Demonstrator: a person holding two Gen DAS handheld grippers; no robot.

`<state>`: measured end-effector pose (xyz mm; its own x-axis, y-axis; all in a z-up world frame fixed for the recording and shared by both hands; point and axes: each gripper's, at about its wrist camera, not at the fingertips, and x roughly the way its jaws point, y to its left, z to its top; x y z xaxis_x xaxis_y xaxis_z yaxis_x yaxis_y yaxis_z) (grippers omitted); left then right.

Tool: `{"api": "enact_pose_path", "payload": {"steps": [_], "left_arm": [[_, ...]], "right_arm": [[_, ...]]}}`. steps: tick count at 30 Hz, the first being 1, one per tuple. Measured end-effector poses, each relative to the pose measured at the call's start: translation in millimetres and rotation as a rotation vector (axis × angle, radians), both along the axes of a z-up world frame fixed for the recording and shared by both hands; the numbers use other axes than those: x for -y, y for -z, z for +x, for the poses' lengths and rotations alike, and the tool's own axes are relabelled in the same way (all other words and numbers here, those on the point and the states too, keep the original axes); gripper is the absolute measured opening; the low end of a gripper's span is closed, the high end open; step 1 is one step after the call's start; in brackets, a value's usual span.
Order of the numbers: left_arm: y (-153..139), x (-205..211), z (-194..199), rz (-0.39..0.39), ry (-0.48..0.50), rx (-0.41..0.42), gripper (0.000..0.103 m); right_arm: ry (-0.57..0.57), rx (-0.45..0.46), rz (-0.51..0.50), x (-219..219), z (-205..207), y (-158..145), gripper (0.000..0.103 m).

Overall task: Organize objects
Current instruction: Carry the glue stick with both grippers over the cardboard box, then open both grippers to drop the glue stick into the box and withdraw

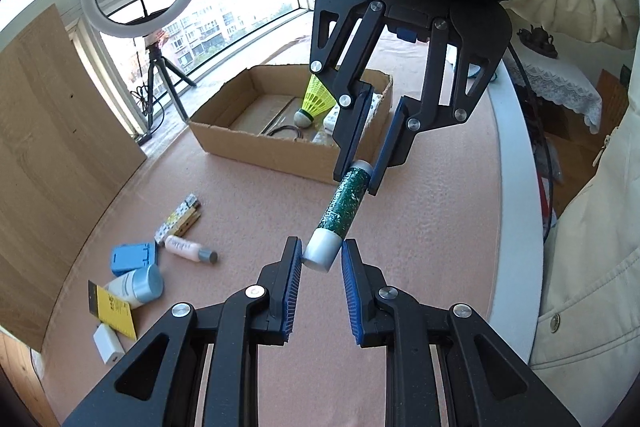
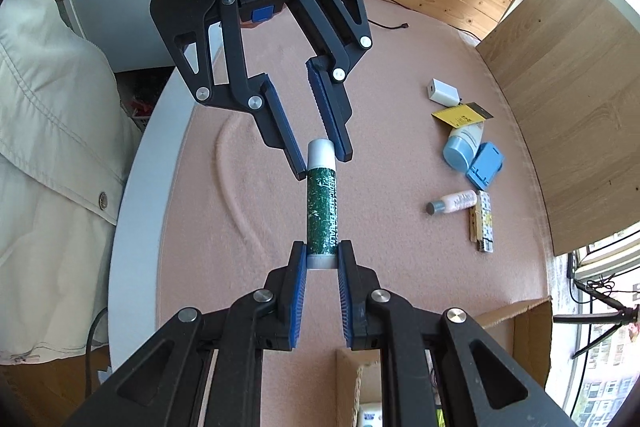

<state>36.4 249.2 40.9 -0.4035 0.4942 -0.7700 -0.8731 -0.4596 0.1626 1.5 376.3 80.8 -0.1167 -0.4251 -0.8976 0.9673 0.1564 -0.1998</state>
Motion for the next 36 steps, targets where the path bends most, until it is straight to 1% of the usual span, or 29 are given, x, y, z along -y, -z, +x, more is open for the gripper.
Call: {"api": "enact_pose_path", "payload": {"steps": [7,13,15,16,17,18,19,20,21,24,28,32,36], "left_arm": [[-5,-79,-28,-0.012,0.055,-0.010,0.022],[-5,-141,-55,-0.029,0.109,-0.018,0.022],[-3,-157,-64,-0.038,0.102,-0.019,0.024],[-1,-162,-70,-0.047,0.081,-0.018,0.028],[1,-166,-75,-0.062,0.051,-0.014,0.048],[4,-169,-79,-0.079,0.015,-0.022,0.059],[6,-169,-81,-0.088,-0.017,-0.043,0.073],[7,-167,-82,-0.093,-0.045,-0.063,0.079],[7,-165,-82,-0.090,-0.062,-0.070,0.080],[8,-150,-79,-0.072,-0.101,-0.054,0.082],[12,-127,-75,-0.059,-0.153,-0.044,0.085],[17,-98,-65,-0.036,-0.171,-0.028,0.086],[19,-64,-51,-0.013,-0.172,-0.022,0.087]], "right_arm": [[0.052,-0.043,-0.017,-63,-25,-6,0.014],[0.122,-0.048,-0.029,-113,-51,-6,0.014],[0.143,-0.054,-0.037,-126,-58,-6,0.014],[0.154,-0.061,-0.046,-131,-61,-5,0.014],[0.167,-0.074,-0.055,-135,-64,-4,0.014],[0.179,-0.069,-0.052,-138,-66,-1,0.014],[0.185,-0.069,-0.037,-141,-68,2,0.016],[0.198,-0.080,-0.033,-145,-69,4,0.022],[0.213,-0.076,-0.042,-148,-70,3,0.024],[0.267,-0.055,-0.080,-155,-75,0,0.024],[0.329,-0.063,-0.081,-154,-82,1,0.024],[0.386,-0.074,-0.078,-142,-84,-4,0.025],[0.412,-0.085,-0.064,-115,-82,-7,0.029]]}}
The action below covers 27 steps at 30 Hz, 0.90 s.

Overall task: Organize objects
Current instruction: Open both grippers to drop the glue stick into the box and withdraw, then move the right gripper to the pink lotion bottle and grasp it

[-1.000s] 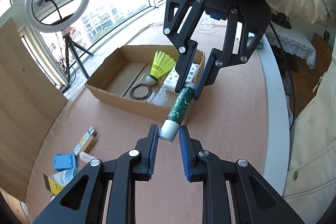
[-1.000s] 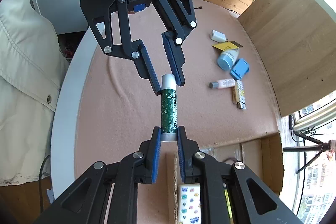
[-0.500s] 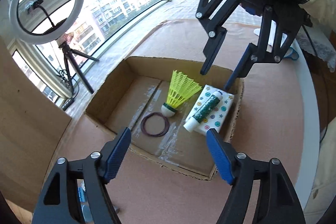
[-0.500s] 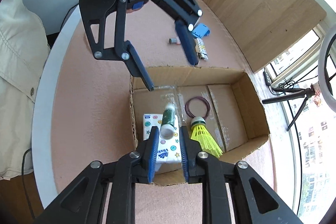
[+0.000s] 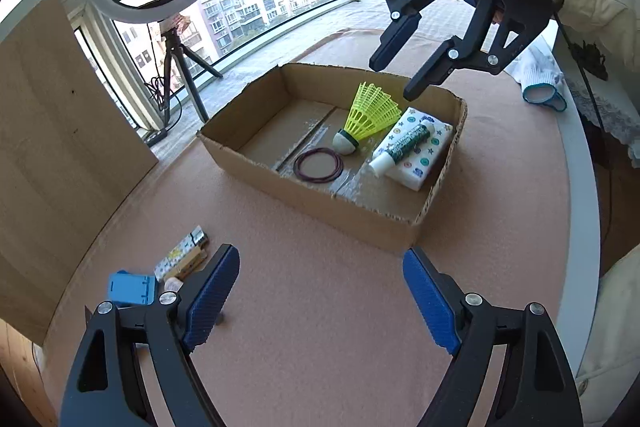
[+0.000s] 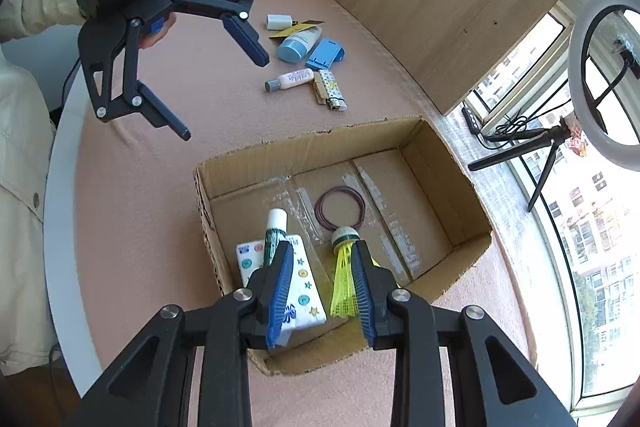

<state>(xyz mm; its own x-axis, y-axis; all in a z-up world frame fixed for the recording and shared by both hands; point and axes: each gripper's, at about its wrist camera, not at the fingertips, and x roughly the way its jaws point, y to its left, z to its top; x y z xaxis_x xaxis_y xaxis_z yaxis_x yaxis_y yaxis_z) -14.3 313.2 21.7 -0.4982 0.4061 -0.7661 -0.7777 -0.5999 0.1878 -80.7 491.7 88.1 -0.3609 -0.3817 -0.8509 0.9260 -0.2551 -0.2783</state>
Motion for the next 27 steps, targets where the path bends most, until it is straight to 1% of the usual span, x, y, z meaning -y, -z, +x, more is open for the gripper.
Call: {"api": "enact_pose_path", "payload": {"steps": [3,7,10,12,14,15,17,19,20,21,24,27], "left_arm": [[-1,34,8,0.021,-0.018,-0.004,0.087],[-4,92,17,0.055,-0.079,-0.006,0.090],[-2,139,27,0.081,-0.142,-0.007,0.093],[1,170,35,0.111,-0.192,-0.003,0.093],[4,198,45,0.133,-0.247,0.007,0.093],[5,211,49,0.144,-0.270,0.004,0.094],[9,237,58,0.176,-0.323,0.011,0.095],[14,257,66,0.213,-0.371,0.032,0.095],[16,265,70,0.229,-0.391,0.042,0.095],[18,273,72,0.239,-0.412,0.050,0.095],[22,293,80,0.253,-0.473,0.058,0.095],[25,310,87,0.278,-0.510,0.068,0.095]], "right_arm": [[0.003,-0.003,0.012,32,5,-2,0.029],[-0.024,-0.002,0.022,87,16,-2,0.032],[-0.020,0.013,0.028,134,21,4,0.037],[0.030,0.015,0.034,168,21,13,0.047],[0.158,0.031,0.039,202,16,27,0.055],[0.239,0.053,0.036,218,10,35,0.058],[0.406,0.116,-0.001,239,-5,52,0.062],[0.579,0.193,-0.073,246,-24,70,0.063],[0.651,0.207,-0.090,247,-33,80,0.063],[0.709,0.191,-0.092,249,-39,87,0.063],[0.802,0.156,-0.118,249,-49,97,0.063],[0.856,0.130,-0.131,244,-55,99,0.062]]}}
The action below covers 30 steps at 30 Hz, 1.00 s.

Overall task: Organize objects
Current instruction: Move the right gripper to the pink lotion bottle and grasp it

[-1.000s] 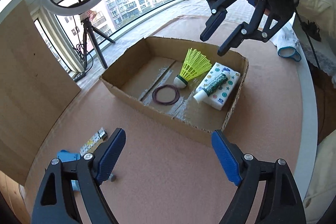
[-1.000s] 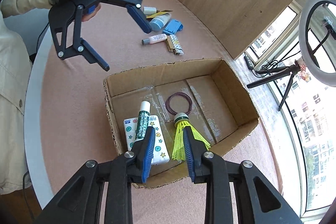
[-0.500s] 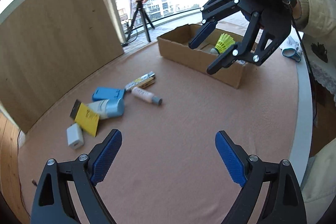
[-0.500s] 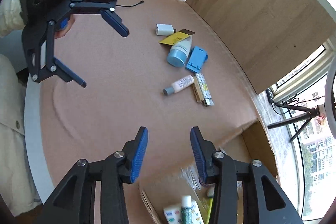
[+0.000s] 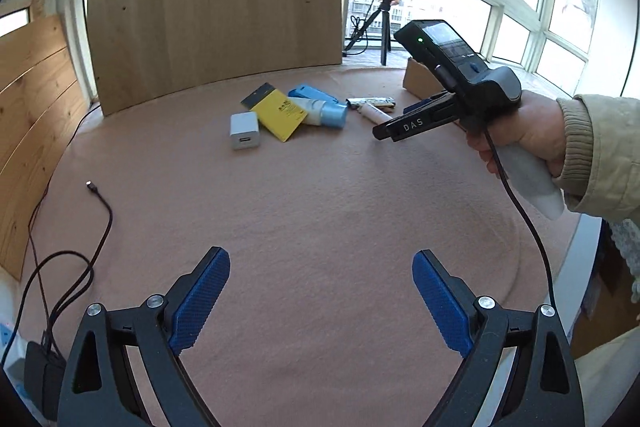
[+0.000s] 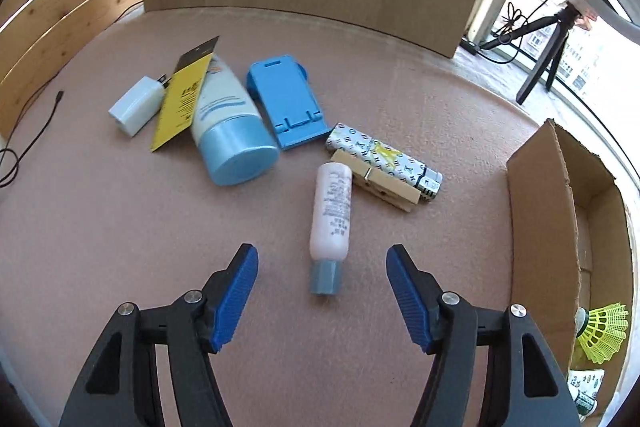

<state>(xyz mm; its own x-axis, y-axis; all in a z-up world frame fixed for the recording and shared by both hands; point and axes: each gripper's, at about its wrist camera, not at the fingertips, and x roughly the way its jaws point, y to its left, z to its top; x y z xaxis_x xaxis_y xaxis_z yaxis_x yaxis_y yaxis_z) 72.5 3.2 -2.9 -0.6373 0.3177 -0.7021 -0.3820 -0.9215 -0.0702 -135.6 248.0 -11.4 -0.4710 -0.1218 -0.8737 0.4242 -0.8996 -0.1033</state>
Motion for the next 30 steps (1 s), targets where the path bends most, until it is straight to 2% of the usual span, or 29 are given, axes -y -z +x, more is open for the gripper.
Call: {"api": "enact_pose_path", "payload": {"steps": [1,3,5,7,8,9,14,18,22,24,26,30], "left_arm": [[1,5,3,0.003,-0.010,0.003,0.095],[2,14,5,0.005,-0.029,0.008,0.096],[4,22,9,0.010,-0.047,0.017,0.096],[5,28,9,0.015,-0.064,0.025,0.097],[5,31,9,0.017,-0.072,0.029,0.097],[5,33,8,0.018,-0.078,0.032,0.097],[7,36,-1,0.043,-0.095,0.034,0.098],[15,29,-11,0.058,-0.089,0.043,0.098],[28,14,-13,0.035,-0.015,0.043,0.098],[32,6,-9,0.019,0.067,0.043,0.098],[34,-2,-2,-0.002,0.156,0.038,0.098],[36,-18,15,-0.047,0.334,0.023,0.093]], "right_arm": [[0.016,0.000,-0.006,-1,-2,2,0.062],[0.045,0.004,-0.017,-7,-6,2,0.052],[0.059,0.008,-0.046,-10,-7,3,0.046],[0.059,0.001,-0.050,-9,-5,1,0.035],[0.054,0.003,-0.054,-8,-5,1,0.022],[0.050,0.004,-0.049,-5,-4,1,0.018],[-0.031,0.055,-0.085,4,20,1,0.018],[-0.235,0.119,-0.102,27,65,1,0.018],[-0.598,0.182,-0.097,63,133,1,0.018],[-0.799,0.155,-0.026,76,166,2,0.018],[-0.960,0.155,0.019,80,182,2,0.018],[-1.186,0.200,0.074,78,189,2,0.018]]}}
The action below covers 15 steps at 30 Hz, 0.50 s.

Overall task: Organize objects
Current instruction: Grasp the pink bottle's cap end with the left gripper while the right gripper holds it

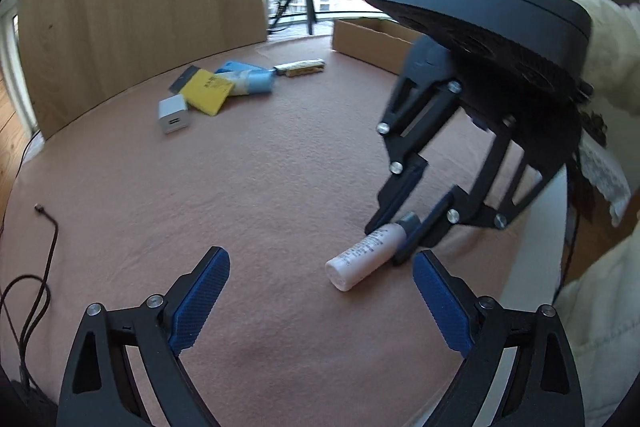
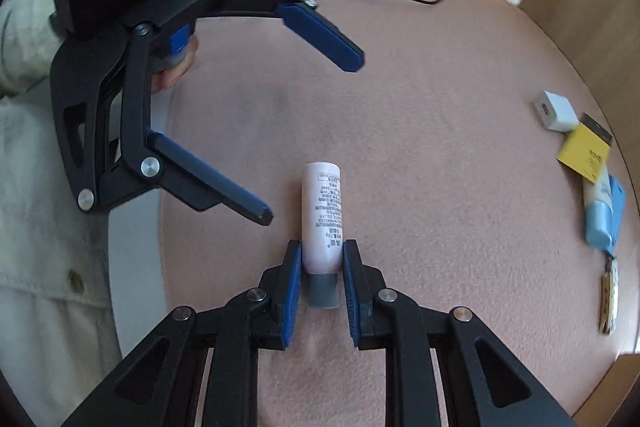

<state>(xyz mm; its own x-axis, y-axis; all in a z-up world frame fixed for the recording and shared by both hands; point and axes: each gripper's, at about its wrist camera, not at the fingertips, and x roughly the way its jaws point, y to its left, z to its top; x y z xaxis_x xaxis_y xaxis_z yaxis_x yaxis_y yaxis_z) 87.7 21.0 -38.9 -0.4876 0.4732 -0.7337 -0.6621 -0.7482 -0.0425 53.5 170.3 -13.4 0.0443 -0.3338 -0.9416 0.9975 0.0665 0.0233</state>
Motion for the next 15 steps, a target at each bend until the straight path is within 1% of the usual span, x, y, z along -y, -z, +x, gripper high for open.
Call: {"api": "enact_pose_path", "payload": {"steps": [2,3,5,7,8,12,14,15], "left_arm": [[3,-7,6,-0.020,0.075,0.004,0.084],[6,-10,7,-0.026,0.103,0.015,0.081],[12,-14,10,-0.037,0.148,0.036,0.068],[16,-17,11,-0.044,0.172,0.047,0.062],[18,-18,12,-0.044,0.182,0.052,0.057],[18,-18,15,-0.034,0.196,0.059,0.050],[18,-16,15,-0.028,0.197,0.063,0.041],[18,-16,15,-0.027,0.198,0.064,0.039]], "right_arm": [[-0.090,0.008,0.022,-1,2,0,0.018],[-0.126,0.012,0.034,-1,2,0,0.018],[-0.193,0.005,0.051,0,1,0,0.018],[-0.244,-0.008,0.066,2,2,0,0.018],[-0.258,-0.010,0.073,3,3,0,0.018],[-0.287,-0.023,0.085,5,4,1,0.018],[-0.285,-0.025,0.082,4,4,1,0.018],[-0.283,-0.026,0.080,4,4,1,0.018]]}}
